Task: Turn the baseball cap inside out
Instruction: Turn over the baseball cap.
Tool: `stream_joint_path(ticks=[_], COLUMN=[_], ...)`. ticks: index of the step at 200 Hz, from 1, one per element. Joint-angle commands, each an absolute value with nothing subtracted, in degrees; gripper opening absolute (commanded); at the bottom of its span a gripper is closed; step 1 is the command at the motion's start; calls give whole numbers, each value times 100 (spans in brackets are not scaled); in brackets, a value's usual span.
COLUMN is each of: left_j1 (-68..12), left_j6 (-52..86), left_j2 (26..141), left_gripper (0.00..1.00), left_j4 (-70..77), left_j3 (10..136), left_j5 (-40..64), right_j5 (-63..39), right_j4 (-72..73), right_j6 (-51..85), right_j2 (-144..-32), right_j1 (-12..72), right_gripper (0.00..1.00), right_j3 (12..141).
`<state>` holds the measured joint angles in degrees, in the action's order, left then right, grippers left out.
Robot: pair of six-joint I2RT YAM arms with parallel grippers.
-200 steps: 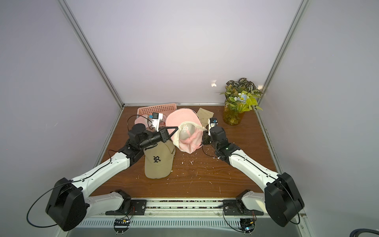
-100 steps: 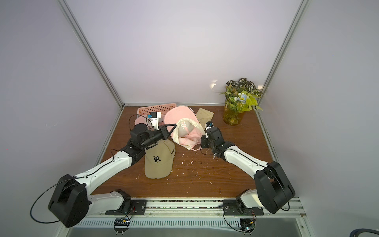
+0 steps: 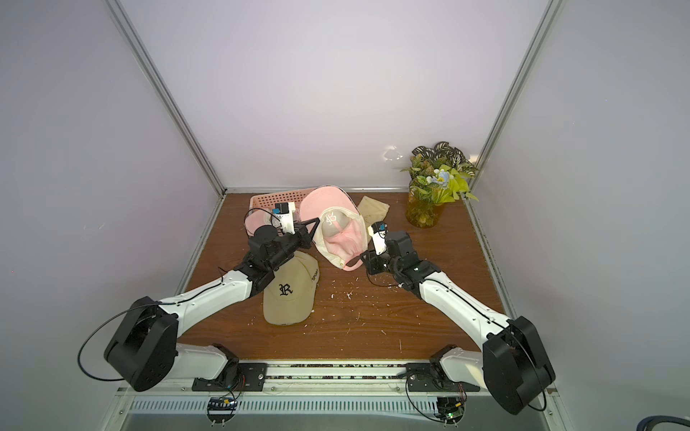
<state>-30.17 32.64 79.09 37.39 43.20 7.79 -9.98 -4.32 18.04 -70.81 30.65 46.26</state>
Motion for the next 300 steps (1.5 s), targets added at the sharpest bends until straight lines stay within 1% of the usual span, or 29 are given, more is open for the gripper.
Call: stream_joint_path(ticks=[1,21,37,67,88,99,118,144,170,222,266,277,288,300], left_j1=[-3113,-3179,-3248,-3377,-3478,-3529,-3624,-3672,-3700,-3737,-3787,-3792,-3797,-3797], left_j6=[3261,3705,4027,4893,5502,5696,5893,6064,6125,6290,6398,6443,6469,6487], left_j2=[7852,7787,7836,8001,8106,8200,8359,8436,8446,8429,8429,8420,8411,8402], left_gripper=[3,4,1,0,0,0,0,0,0,0,0,0,0,0], left_j4=[4095,3630,2910,1846,1212,810,232,262,324,336,384,385,435,479], left_j3=[4287,4415,4741,5265,5639,5905,6315,6425,6431,6407,6386,6373,6350,6333], left_j5=[700,511,317,-47,-416,-539,-732,-594,-558,-547,-473,-457,-427,-379], right_j5=[-410,154,197,-245,-746,-776,-521,-35,484,909,1372,1439,1455,1468], right_j4=[-444,-128,451,1690,2003,1973,2042,2402,2627,2620,2915,2959,2954,2912], right_j6=[1703,1421,917,-7,-647,-966,-1434,-1934,-2202,-2450,-2317,-2295,-2262,-2214], right_j2=[-6731,-6354,-5903,-5043,-4852,-4906,-5052,-5309,-5631,-6462,-6998,-7140,-7264,-7410], right_j1=[3041,3041,3051,3142,3319,3480,3895,4427,4752,5043,5083,5080,5080,5080], right_gripper=[46,54,55,57,58,58,59,60,59,60,59,57,52,42], right_j3=[4532,4288,3930,3132,2910,2931,2971,2992,3113,3461,3660,3713,3776,3842])
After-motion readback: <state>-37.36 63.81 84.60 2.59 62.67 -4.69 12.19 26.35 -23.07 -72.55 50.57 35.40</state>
